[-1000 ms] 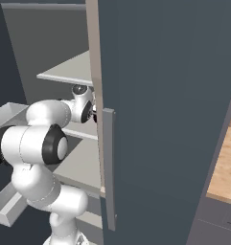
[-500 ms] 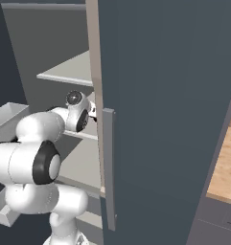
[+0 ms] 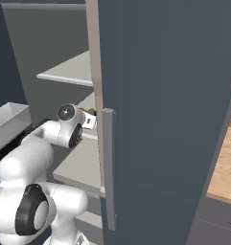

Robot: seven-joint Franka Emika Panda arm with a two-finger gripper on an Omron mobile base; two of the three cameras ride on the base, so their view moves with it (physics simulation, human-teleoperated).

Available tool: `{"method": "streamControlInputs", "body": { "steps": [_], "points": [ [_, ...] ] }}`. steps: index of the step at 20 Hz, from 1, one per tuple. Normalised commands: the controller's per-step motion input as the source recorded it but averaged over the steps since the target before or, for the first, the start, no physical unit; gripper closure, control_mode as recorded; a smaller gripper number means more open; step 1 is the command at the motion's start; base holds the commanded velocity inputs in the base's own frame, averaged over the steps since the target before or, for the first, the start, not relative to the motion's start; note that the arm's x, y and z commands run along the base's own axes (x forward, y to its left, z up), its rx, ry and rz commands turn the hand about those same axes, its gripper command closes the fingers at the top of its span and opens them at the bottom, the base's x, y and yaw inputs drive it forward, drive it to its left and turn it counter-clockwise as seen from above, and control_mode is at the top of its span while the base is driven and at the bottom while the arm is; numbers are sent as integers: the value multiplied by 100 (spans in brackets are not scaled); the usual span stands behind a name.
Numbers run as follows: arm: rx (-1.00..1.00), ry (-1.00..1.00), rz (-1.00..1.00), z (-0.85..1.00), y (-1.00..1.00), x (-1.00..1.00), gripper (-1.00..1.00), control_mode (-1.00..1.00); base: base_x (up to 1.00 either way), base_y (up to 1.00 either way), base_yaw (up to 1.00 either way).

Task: Take the garlic and eggplant from the highest rack and move them to the second highest rack where the lemon wedge and potato are located, to maximize freezer space. Close the freezer door after rearranging.

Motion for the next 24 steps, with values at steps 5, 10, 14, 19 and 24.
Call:
{"method": "streamControlInputs", "body": {
  "steps": [5, 10, 14, 19, 24],
  "points": [
    [0, 31, 0, 81, 0, -4, -100, -100, 0, 0, 0],
    [0, 18, 0, 55, 0, -32, -100, -100, 0, 0, 0],
    [0, -4, 0, 3, 0, -78, -100, -100, 0, 0, 0],
    [0, -3, 0, 9, 0, -94, -100, -100, 0, 0, 0],
    [-2, 0, 0, 29, 0, -76, -100, -100, 0, 0, 0]
  ]
}}
